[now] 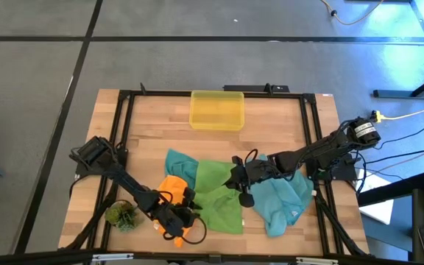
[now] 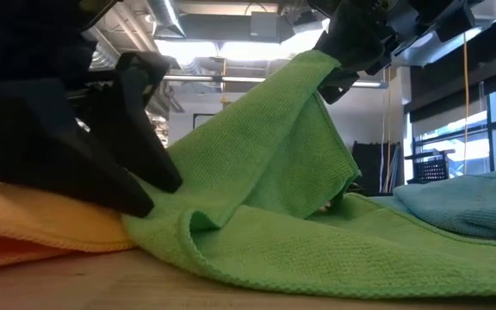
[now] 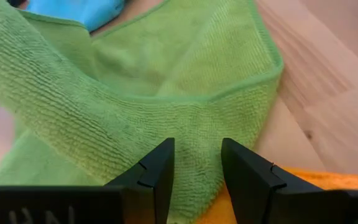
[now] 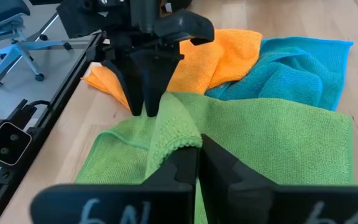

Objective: Fold microfiber towels
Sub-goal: Fold the green microfiber cloth

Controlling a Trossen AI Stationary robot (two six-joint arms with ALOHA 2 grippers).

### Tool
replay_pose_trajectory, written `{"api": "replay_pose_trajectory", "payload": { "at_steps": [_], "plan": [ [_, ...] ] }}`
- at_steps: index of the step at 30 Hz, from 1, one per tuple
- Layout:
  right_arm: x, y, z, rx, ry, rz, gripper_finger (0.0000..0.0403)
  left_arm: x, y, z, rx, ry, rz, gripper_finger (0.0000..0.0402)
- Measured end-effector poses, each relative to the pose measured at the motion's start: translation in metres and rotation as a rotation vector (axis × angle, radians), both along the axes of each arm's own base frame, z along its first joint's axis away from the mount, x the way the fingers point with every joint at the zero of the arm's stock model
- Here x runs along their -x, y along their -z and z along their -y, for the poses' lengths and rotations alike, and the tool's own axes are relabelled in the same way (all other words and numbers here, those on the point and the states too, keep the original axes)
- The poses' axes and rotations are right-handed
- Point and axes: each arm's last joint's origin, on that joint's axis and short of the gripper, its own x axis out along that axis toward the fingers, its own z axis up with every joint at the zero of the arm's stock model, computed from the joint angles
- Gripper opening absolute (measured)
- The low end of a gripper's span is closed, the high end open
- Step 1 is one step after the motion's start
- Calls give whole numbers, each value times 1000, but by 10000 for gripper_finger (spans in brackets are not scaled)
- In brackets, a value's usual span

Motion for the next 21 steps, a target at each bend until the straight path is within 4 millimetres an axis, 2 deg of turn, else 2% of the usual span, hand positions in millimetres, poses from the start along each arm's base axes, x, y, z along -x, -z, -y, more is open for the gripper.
{"api": "replay_pose_trajectory", "payload": {
  "at_steps": [5, 11, 16, 21],
  "plan": [
    [0, 0, 0, 0, 0, -1, 12, -1, -1, 0, 2, -10, 20, 124],
    [0, 0, 0, 0, -2, -3, 12, 0, 6, -10, 58, -57, -93, 124],
    [0, 0, 0, 0, -2, -3, 12, -2, 6, -14, 74, -73, -101, 123],
    [0, 0, 0, 1, -2, -3, 12, -3, 6, -15, 83, -72, -108, 89]
  ]
}}
